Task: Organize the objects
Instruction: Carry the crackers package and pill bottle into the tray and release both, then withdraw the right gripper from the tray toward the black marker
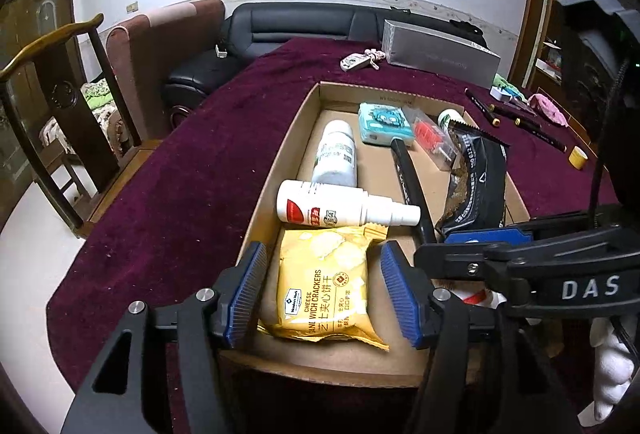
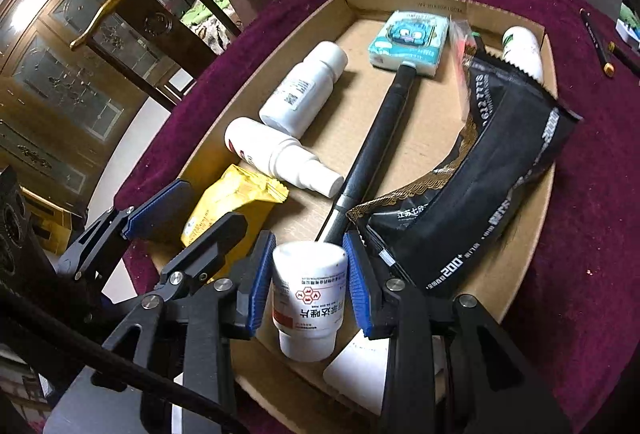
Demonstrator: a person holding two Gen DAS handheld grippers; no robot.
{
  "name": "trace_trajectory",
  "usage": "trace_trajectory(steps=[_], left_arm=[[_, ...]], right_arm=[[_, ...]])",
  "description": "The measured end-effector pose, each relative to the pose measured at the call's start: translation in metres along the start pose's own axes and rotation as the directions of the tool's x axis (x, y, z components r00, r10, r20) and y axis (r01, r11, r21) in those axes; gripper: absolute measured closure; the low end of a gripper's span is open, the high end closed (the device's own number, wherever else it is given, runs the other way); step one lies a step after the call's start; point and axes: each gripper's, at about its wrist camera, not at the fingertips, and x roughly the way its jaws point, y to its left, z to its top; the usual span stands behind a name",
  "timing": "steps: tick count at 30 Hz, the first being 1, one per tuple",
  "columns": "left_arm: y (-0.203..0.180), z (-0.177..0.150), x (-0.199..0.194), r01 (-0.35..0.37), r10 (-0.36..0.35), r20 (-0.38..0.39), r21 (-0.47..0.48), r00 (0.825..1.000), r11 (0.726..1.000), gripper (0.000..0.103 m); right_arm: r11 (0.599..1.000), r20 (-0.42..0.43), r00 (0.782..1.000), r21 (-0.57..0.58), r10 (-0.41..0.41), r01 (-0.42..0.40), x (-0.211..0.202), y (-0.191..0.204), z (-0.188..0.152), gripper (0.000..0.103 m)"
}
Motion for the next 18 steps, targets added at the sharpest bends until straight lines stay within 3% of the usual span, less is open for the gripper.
trace_trajectory(steps=[14,18], left_arm=[[-0.021,0.008,-0.025,-0.033,0.031,0.041,0.052,0.999,0.998,0.043],[-0.031,0.009,-0.033,-0.042,0.038,0.054,0.078,0.998,0.996,0.040]], right_arm=[[0.998,0.120,0.992,0.023,0.050,-0.053,-0.048,-0.007,-0.013,0.065],[0.997,0.162,0.985,0.050,0.052,-0.061,-0.065,-0.017,-0.017,0.057]])
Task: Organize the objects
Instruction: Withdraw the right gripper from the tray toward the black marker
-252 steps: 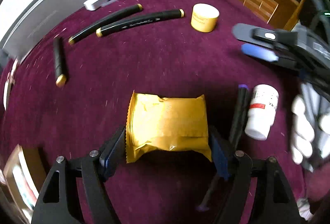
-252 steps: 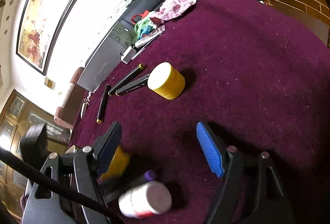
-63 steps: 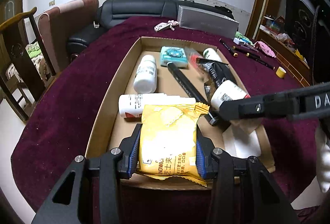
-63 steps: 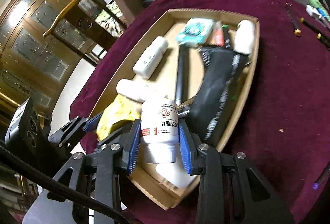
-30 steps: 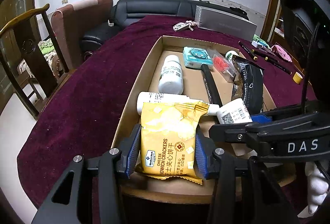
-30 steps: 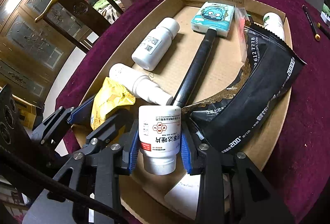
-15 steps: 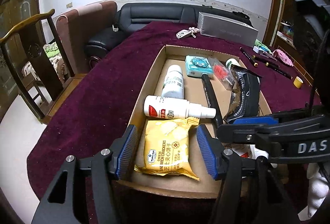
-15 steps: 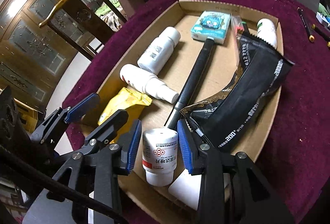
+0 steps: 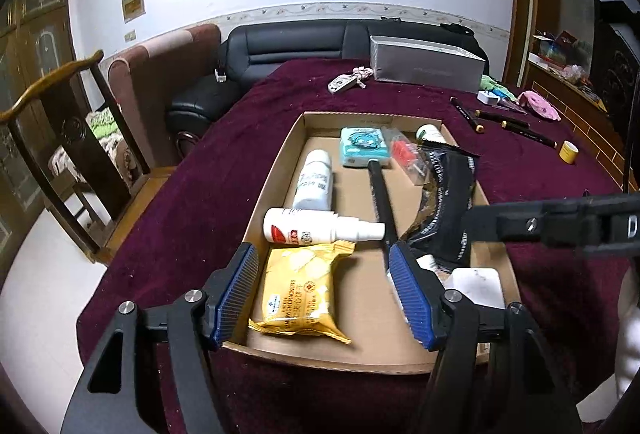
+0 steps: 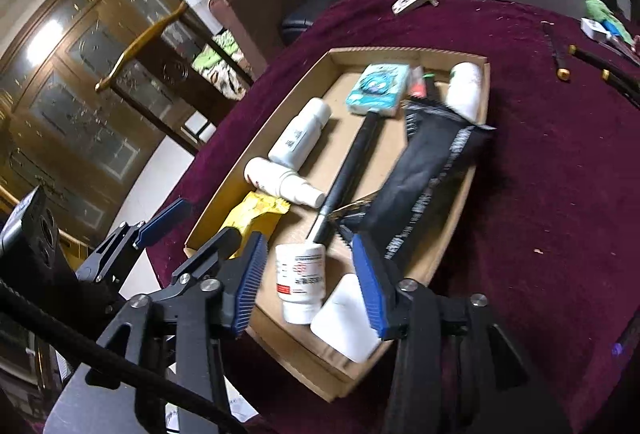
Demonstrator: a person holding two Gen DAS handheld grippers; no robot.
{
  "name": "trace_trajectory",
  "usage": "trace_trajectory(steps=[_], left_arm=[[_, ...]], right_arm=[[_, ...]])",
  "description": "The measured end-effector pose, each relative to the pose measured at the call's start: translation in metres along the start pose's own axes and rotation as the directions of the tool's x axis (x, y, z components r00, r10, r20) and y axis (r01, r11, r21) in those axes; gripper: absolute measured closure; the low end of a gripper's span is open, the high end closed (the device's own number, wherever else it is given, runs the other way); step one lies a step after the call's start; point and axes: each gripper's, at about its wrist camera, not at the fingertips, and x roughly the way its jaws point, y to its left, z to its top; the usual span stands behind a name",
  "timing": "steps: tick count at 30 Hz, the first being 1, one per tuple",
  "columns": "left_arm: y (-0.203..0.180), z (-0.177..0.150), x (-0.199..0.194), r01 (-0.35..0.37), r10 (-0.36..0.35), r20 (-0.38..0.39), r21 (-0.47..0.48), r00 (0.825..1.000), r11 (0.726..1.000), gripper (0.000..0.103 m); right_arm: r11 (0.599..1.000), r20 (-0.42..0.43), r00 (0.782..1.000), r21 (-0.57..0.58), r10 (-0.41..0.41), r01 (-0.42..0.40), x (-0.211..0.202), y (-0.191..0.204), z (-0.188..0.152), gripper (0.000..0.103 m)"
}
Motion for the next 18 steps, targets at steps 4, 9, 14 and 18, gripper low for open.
trace_trajectory(steps=[4,9,14,18], left_arm=[[-0.010,0.003,-0.007,-0.005,0.005,0.007,0.025,1.000,1.000,0.040],[-0.021,0.005,-0.014,-0.006,0.006,0.014,0.053,1.000,0.999,0.040],[-0.030,0.008,-0.022,-0.006,0.004,0.026,0.076,1.000,0.997,0.040],[-0.039,0.010,-0.025,0.001,-0.004,0.029,0.097,1.000,0.995,0.040]], right_arm=[[1.000,0.035,0.999,0.031,0.004,-0.005,-0.017,-0.013,-0.002,0.057],[0.997,0.073,0.997,0.071,0.004,-0.009,-0.034,-0.030,-0.006,0.054],[0.995,0.108,0.994,0.099,-0.004,-0.007,-0.053,-0.045,-0.010,0.054],[0.990,0.140,0.990,0.144,-0.023,0.003,-0.071,-0.065,-0.015,0.050]])
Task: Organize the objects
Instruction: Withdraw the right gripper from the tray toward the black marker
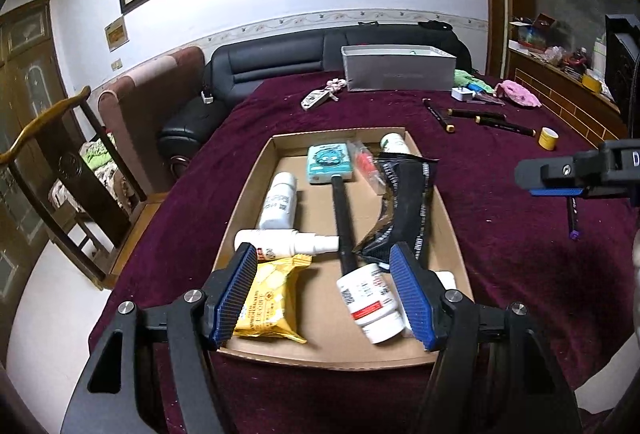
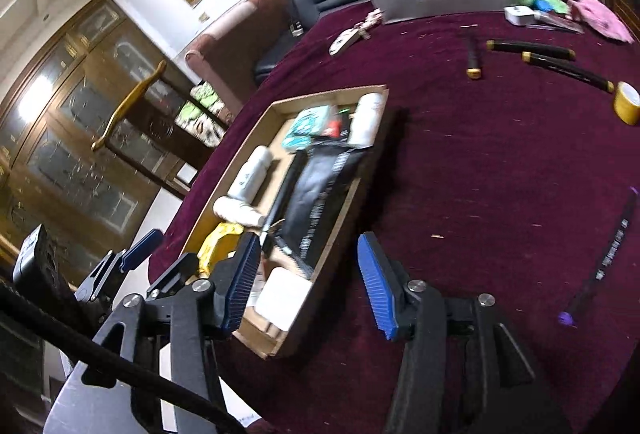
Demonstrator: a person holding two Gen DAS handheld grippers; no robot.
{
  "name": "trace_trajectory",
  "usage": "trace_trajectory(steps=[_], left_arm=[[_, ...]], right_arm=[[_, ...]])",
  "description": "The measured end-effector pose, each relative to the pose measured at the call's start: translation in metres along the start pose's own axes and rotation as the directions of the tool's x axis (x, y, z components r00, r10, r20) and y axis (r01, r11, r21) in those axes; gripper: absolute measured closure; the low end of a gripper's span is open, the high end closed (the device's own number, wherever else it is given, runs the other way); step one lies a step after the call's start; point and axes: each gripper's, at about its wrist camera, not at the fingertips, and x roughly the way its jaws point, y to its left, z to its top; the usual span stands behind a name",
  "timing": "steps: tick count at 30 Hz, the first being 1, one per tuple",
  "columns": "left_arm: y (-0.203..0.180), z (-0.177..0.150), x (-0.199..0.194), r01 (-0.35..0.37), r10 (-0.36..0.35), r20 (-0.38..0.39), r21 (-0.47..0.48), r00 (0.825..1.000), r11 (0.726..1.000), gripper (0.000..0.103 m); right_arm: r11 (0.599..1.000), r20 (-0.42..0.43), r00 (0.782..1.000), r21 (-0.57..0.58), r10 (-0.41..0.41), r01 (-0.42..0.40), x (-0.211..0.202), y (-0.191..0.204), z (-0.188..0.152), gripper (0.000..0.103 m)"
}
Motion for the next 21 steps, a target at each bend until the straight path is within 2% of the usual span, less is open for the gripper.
trace_trajectory(steps=[8,14,18,21], left_arm=[[-0.024,0.008,-0.005,0.053,-0.053,0.007,0.049,0.999,0.997,0.040],[-0.045,0.016,-0.011,0.108,-0.110,0.018,0.087,0.994,0.990,0.040],[-0.063,0.022,-0.010,0.181,-0.182,0.002,0.098,0.983,0.979,0.040],[-0.081,0.026,-0.005,0.249,-0.248,-0.024,0.104,0.968,0.963,0.040]], right_arm=[[0.993,0.071,0.996,0.107,-0.051,0.043,-0.040,-0.053,-0.002,0.050],[0.972,0.137,0.984,0.220,-0.118,0.086,-0.078,-0.106,-0.006,0.050],[0.949,0.171,0.970,0.294,-0.171,0.116,-0.103,-0.137,-0.010,0.050],[0.932,0.182,0.961,0.335,-0.207,0.137,-0.117,-0.155,-0.013,0.050]])
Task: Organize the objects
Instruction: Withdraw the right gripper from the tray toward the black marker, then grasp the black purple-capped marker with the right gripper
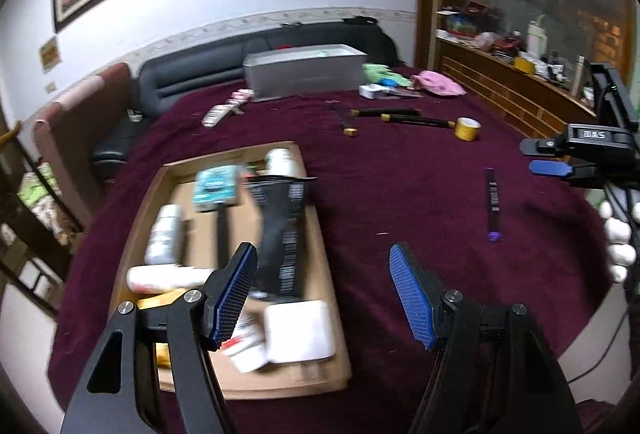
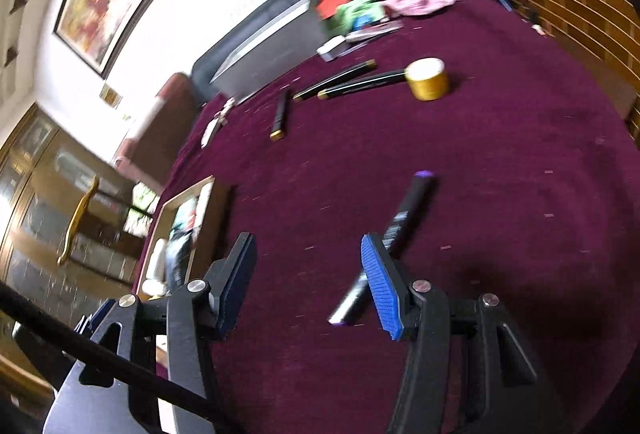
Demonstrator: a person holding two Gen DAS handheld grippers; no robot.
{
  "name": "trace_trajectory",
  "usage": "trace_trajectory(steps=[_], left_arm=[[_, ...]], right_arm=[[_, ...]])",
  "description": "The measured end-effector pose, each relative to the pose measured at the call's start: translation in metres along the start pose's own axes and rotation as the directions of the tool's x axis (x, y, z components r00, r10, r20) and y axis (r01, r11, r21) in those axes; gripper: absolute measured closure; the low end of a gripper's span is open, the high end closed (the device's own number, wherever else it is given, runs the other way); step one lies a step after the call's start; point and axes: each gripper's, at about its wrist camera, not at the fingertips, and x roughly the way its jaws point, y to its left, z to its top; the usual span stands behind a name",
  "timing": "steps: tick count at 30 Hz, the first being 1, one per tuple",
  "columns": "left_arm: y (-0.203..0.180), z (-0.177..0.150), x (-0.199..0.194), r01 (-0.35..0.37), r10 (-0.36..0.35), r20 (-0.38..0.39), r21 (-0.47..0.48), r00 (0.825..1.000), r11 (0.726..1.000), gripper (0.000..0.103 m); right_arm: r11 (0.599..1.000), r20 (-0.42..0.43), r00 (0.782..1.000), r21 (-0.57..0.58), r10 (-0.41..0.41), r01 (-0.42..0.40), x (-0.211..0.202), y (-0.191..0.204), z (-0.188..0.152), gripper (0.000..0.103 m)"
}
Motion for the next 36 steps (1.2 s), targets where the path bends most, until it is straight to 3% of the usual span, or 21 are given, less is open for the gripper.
trace_trajectory(steps=[6,14,22,28,33,36], left_arm=[[-0.044,0.004,0.028,0.122,-0.120,-0.061,0.040,0.991,0.992,0.038],[-0.087,-0.011,0.073,0.188,-0.171,-0.178,0.086,0.969,0.978,0.038],[-0.084,-0.018,0.102,0.191,-0.174,-0.232,0.055,0.957,0.980,0.037],[-0.088,-0.018,0.102,0.217,-0.192,-0.237,0.082,0.952,0.973,0.021],[-0.096,-0.018,0.105,0.221,-0.187,-0.255,0.115,0.949,0.968,0.013],[-0.096,-0.018,0.105,0.228,-0.193,-0.257,0.113,0.947,0.967,0.011]], right_arm=[[0.997,0.009,0.999,0.050,-0.054,0.053,-0.003,-0.027,0.008,0.050],[0.986,0.011,0.986,0.031,-0.166,0.165,0.017,-0.047,0.034,0.050],[0.954,0.036,0.953,0.006,-0.301,0.301,0.057,-0.061,0.091,0.050],[0.916,0.023,0.916,-0.021,-0.401,0.402,0.099,-0.069,0.138,0.050],[0.915,-0.013,0.915,0.031,-0.403,0.403,0.126,-0.081,0.166,0.050],[0.943,-0.064,0.941,-0.003,-0.332,0.332,0.140,-0.075,0.166,0.048]])
